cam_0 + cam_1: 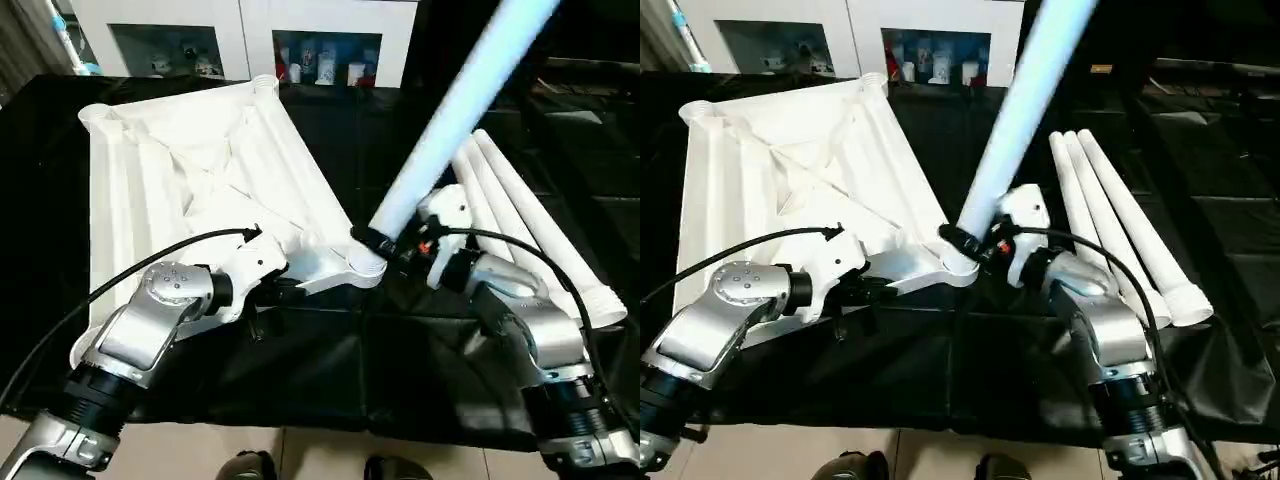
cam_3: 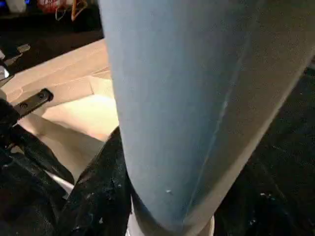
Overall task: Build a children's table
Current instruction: Rotate table base
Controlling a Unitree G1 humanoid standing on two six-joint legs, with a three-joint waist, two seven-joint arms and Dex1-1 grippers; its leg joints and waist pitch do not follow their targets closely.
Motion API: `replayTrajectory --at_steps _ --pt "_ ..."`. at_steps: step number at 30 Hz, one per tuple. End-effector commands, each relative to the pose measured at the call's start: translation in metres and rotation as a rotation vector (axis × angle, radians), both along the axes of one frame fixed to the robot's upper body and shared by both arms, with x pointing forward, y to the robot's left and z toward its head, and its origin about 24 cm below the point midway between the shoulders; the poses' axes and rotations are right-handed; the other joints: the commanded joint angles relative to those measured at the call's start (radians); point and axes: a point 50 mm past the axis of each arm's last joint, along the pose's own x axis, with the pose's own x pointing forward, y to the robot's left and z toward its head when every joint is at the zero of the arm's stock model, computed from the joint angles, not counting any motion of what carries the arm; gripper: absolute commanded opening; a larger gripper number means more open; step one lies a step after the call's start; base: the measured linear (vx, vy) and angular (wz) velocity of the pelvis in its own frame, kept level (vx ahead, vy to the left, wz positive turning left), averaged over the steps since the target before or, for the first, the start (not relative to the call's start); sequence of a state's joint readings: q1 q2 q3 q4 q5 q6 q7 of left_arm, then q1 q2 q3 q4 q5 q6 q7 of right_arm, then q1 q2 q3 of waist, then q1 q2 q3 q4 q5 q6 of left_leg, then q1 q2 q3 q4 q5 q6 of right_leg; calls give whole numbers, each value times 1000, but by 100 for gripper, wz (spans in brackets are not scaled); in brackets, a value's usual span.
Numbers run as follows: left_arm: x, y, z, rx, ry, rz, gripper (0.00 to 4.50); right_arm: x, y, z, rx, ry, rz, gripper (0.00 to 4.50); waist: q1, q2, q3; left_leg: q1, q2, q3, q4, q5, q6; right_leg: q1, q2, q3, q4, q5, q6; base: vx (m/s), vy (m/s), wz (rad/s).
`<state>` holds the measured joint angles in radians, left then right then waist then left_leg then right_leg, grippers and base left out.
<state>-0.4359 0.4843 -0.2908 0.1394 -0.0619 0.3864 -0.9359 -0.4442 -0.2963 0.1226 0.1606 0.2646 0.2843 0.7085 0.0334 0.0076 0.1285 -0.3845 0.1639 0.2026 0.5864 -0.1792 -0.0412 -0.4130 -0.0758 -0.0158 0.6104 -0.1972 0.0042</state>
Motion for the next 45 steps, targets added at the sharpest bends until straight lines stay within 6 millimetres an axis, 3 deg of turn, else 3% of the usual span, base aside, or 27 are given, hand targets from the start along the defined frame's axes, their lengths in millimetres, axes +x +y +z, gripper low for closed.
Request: replayTrajectory --at_steps 1,11,12,13,14,15,16,18,19,29,38,42,45 --pt "2 -6 1 -15 -20 -14 0 -13 9 -46 -101 224 85 184 -5 -15 -46 18 63 -33 -92 -278 26 20 -66 44 -94 -391 -177 0 0 0" --pt "0 -3 2 1 -18 -33 0 -6 8 -45 -146 249 125 184 -4 -14 -45 22 66 -35 -97 -307 13 16 -64 46 -95 -377 -182 0 0 0" --pt "0 -3 1 4 -15 -39 0 -5 8 -45 -162 255 144 184 -5 -17 -44 20 66 -34 -97 -307 13 17 -64 46 -95 -375 -181 0 0 0" --pt "-1 -2 1 8 -11 -48 0 -4 8 -44 -179 259 163 184 -7 -26 -45 19 65 -33 -96 -304 19 18 -64 45 -95 -373 -182 0 0 0" --pt "-1 -1 1 9 -9 -52 0 -3 8 -44 -182 259 169 184 -5 -23 -45 20 66 -35 -96 -302 20 18 -66 46 -94 -377 -183 0 0 0" --pt "-2 0 1 11 -7 -58 0 -2 8 -42 -183 260 175 184 -6 -27 -44 19 65 -34 -96 -295 25 17 -67 47 -95 -388 -181 0 0 0" --pt "-2 2 2 25 -5 -69 0 2 9 -40 -177 263 186 184 -6 -39 -46 19 65 -33 -95 -286 31 18 -68 47 -97 -400 -176 0 0 0" --pt "-2 2 2 31 -4 -72 0 3 9 -39 -174 267 190 184 -4 -33 -45 21 66 -33 -97 -283 30 15 -67 47 -98 -409 -172 0 0 0" --pt "-2 4 2 40 -6 -71 0 4 10 -38 -171 269 199 184 -4 -40 -42 19 66 -33 -98 -283 29 16 -67 47 -98 -410 -170 0 0 0" --pt "-4 7 4 42 -1 -72 0 2 9 -44 -192 280 222 184 -3 -36 -36 22 69 -35 -104 -306 14 12 -67 48 -100 -413 -173 0 0 0" --pt "-4 8 2 50 10 -83 0 1 9 -48 -195 283 220 184 -5 -33 -41 21 70 -34 -106 -301 11 16 -66 47 -97 -365 -194 0 0 0" --pt "0 5 -3 59 17 -13 0 6 14 -52 -166 280 107 184 -5 -32 -40 24 71 -34 -107 -321 3 12 -67 49 -101 -401 -188 0 0 0" --pt "3 -1 -7 58 25 36 0 11 22 -57 -119 296 -27 184 -10 -35 -31 27 68 -45 -114 -400 -30 6 -74 48 -115 -581 -139 0 0 0"
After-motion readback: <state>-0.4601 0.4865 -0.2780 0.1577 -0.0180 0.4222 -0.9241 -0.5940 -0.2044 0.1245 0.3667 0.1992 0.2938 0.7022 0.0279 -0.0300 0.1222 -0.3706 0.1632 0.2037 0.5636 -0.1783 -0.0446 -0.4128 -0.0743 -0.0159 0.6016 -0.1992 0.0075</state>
